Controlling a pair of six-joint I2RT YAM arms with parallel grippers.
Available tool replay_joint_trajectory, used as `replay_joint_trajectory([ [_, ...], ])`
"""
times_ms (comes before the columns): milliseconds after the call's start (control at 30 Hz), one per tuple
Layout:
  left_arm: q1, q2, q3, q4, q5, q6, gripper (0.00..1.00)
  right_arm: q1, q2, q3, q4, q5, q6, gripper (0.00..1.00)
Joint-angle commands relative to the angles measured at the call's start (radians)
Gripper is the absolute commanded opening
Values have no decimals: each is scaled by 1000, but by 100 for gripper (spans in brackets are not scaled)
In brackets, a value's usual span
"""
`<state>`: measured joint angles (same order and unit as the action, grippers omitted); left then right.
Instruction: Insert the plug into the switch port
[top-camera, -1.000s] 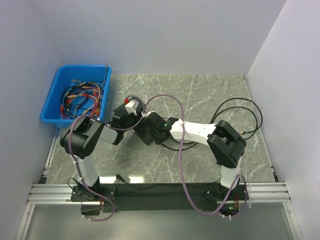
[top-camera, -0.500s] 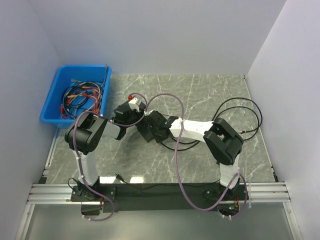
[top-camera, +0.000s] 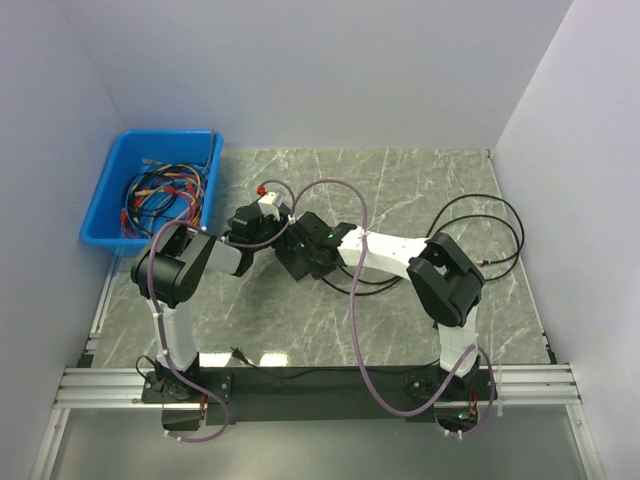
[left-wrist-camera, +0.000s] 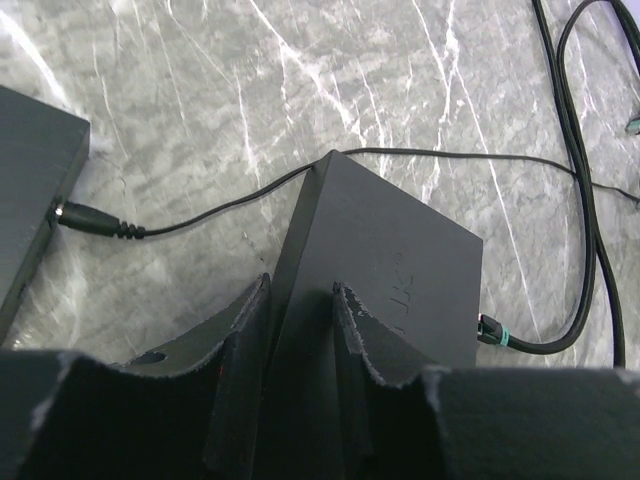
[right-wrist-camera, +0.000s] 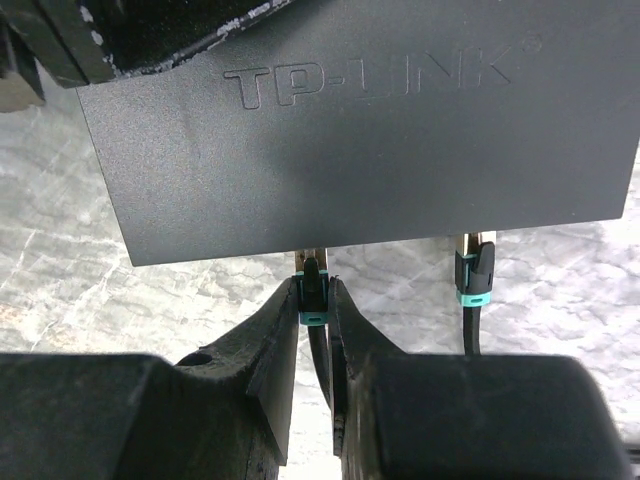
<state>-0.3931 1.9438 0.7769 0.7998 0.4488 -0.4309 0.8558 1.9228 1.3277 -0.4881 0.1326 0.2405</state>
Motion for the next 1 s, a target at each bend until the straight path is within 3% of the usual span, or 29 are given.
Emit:
replay_joint_trajectory([
  [0, -64, 43, -30, -182, 189, 3, 34, -46, 7, 145, 378, 67, 6, 0],
  [367, -67, 56, -15, -201, 199, 6, 33, -86, 114, 110, 431, 12, 60, 0],
  [967, -76, 156, 27, -306, 212, -45, 33, -147, 211, 386, 385, 2, 48, 0],
])
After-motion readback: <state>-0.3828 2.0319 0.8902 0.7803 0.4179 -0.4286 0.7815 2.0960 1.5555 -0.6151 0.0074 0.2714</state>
